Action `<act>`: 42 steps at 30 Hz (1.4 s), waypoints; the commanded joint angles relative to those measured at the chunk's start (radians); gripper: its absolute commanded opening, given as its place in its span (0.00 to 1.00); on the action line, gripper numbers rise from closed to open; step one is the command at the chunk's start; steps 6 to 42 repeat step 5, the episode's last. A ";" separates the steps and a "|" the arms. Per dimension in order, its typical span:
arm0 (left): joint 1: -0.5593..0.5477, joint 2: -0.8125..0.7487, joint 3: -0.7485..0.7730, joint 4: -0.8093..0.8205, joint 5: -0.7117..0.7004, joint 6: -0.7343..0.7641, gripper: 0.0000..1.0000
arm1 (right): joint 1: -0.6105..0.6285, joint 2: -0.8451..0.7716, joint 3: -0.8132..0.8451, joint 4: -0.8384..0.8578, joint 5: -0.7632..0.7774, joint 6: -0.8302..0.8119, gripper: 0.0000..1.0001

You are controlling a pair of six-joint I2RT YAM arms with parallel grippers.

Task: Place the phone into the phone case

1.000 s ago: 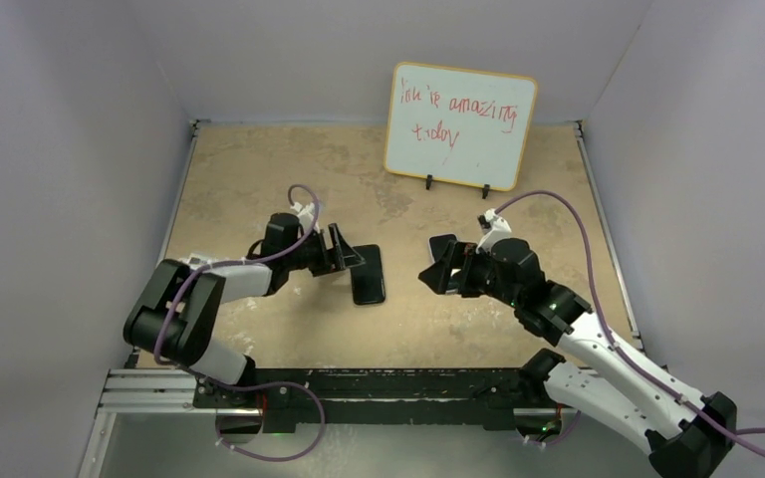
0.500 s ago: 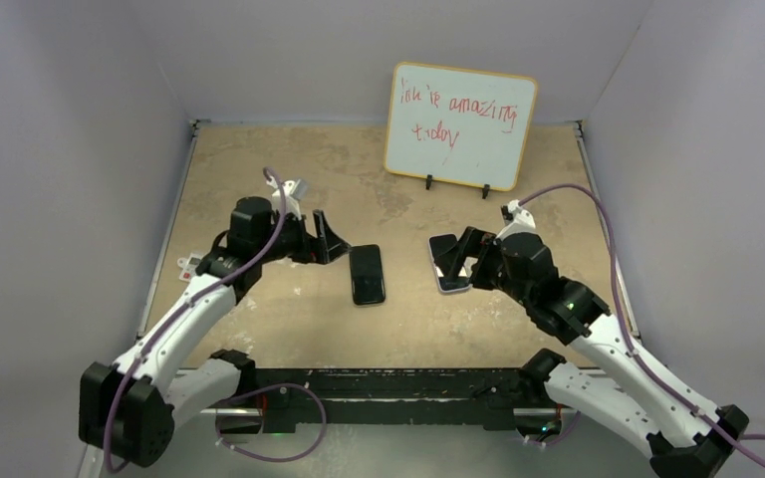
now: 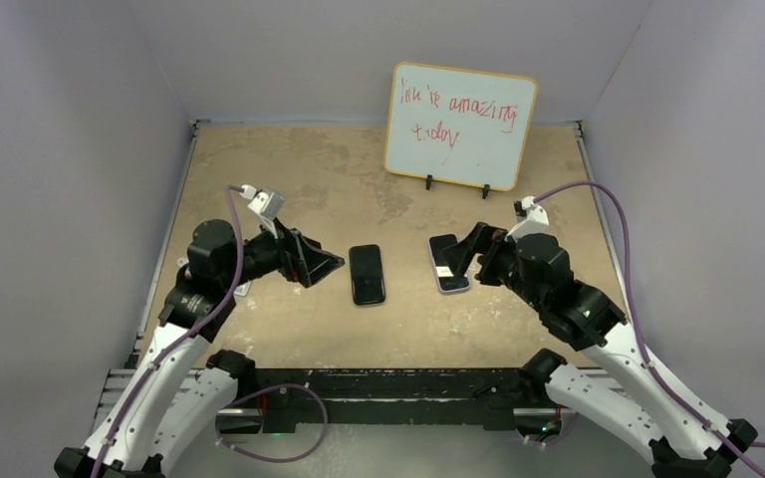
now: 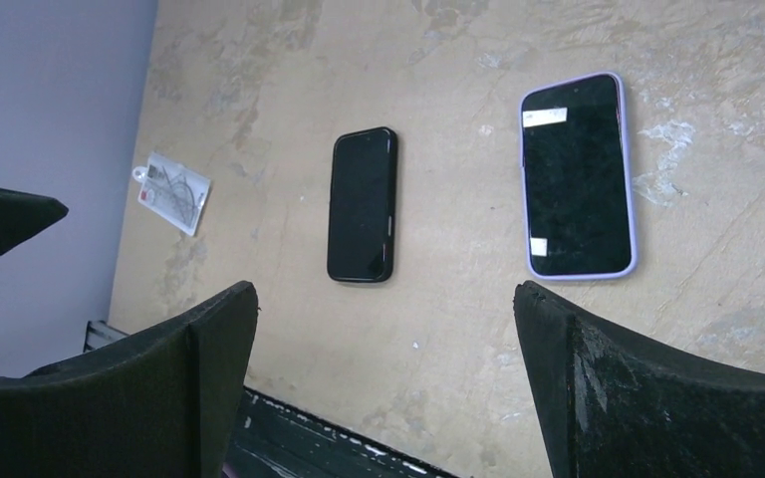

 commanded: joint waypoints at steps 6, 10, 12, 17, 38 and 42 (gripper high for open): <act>0.003 -0.052 -0.003 -0.033 -0.001 0.004 0.90 | 0.004 -0.028 0.017 0.030 0.023 0.010 0.99; 0.003 -0.052 -0.003 -0.033 -0.001 0.004 0.90 | 0.004 -0.028 0.017 0.030 0.023 0.010 0.99; 0.003 -0.052 -0.003 -0.033 -0.001 0.004 0.90 | 0.004 -0.028 0.017 0.030 0.023 0.010 0.99; 0.003 -0.052 -0.003 -0.033 -0.001 0.004 0.90 | 0.004 -0.028 0.017 0.030 0.023 0.010 0.99; 0.003 -0.052 -0.003 -0.033 -0.001 0.004 0.90 | 0.004 -0.028 0.017 0.030 0.023 0.010 0.99; 0.003 -0.052 -0.003 -0.033 -0.001 0.004 0.90 | 0.004 -0.028 0.017 0.030 0.023 0.010 0.99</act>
